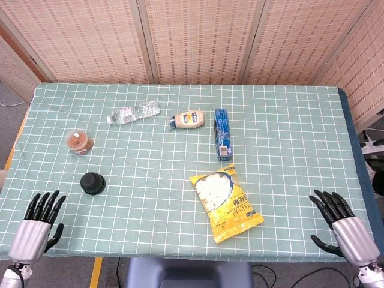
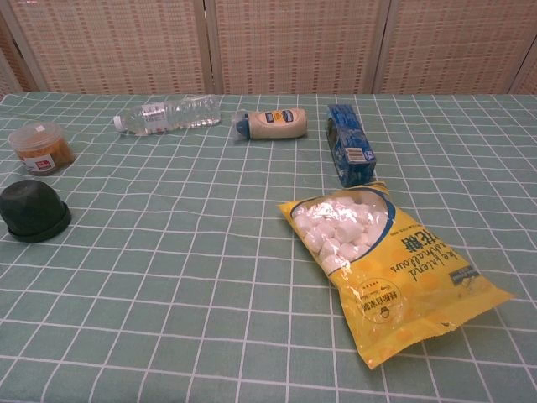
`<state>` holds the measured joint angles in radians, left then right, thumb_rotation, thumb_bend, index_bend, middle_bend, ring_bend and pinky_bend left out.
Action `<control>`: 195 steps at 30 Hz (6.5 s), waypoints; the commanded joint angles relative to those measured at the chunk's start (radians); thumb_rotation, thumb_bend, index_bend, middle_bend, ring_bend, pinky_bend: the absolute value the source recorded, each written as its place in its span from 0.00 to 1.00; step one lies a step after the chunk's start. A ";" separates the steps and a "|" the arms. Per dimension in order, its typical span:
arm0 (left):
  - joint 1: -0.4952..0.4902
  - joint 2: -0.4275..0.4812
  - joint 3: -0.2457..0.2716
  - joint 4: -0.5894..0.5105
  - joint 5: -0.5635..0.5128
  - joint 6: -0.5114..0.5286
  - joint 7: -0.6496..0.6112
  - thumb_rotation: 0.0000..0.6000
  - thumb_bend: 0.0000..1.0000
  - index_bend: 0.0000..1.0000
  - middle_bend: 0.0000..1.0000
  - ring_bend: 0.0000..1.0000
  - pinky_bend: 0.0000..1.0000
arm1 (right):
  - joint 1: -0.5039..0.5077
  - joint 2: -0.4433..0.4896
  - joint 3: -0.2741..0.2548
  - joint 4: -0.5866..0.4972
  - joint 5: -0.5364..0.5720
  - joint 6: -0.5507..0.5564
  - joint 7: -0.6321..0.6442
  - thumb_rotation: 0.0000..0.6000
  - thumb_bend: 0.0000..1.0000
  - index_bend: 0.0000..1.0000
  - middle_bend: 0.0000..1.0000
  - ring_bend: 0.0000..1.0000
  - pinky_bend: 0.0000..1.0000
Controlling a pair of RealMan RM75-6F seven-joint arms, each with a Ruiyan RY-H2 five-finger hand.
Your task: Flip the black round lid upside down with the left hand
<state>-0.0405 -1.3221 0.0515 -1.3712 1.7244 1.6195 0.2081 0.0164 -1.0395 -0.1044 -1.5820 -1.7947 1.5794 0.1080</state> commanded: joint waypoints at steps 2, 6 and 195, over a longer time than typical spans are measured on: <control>-0.019 -0.019 0.009 0.014 0.011 -0.031 -0.036 1.00 0.46 0.00 0.00 0.00 0.05 | 0.000 0.008 -0.003 -0.002 -0.005 0.005 0.013 1.00 0.17 0.00 0.00 0.00 0.00; -0.080 -0.003 0.006 -0.015 0.012 -0.112 -0.136 1.00 0.44 0.00 0.00 0.00 0.06 | -0.005 0.013 -0.003 -0.003 -0.009 0.021 0.023 1.00 0.17 0.00 0.00 0.00 0.00; -0.519 0.216 -0.233 -0.346 -0.771 -0.873 0.112 1.00 0.59 0.77 0.82 0.69 0.90 | 0.007 0.028 0.006 -0.017 0.027 -0.016 0.047 1.00 0.17 0.00 0.00 0.00 0.00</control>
<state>-0.5864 -1.1607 -0.1180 -1.7175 0.8310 0.8991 0.5673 0.0234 -1.0113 -0.0979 -1.5987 -1.7678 1.5634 0.1554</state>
